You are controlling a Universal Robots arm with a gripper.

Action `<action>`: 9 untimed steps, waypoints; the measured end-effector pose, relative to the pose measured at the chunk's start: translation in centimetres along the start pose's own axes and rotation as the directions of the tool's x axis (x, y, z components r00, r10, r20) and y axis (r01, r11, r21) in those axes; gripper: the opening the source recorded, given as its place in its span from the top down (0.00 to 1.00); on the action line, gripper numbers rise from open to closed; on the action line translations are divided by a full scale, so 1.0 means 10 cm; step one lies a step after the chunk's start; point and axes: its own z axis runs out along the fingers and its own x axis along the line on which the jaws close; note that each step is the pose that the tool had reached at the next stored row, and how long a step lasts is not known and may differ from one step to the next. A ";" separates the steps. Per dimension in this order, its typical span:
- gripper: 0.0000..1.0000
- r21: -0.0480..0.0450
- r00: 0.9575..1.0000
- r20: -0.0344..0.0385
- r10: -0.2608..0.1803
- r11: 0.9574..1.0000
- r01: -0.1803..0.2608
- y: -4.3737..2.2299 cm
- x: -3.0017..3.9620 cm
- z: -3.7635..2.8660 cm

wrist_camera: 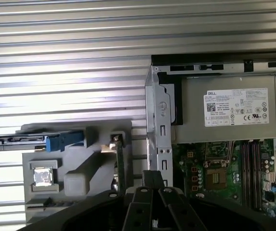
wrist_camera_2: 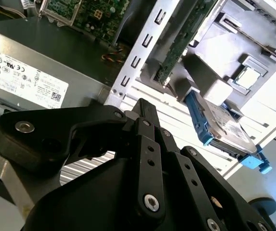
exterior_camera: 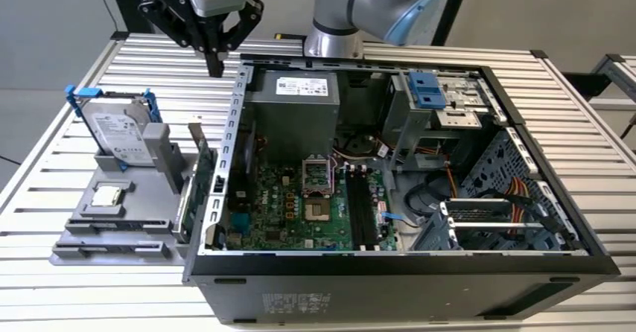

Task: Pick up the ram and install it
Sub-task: 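Reach for the ram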

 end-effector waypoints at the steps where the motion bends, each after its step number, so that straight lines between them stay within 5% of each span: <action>1: 1.00 0.000 1.000 0.000 0.000 1.000 0.000 -0.001 0.014 0.000; 9: 1.00 0.000 1.000 0.000 0.000 1.000 0.000 -0.009 0.123 -0.003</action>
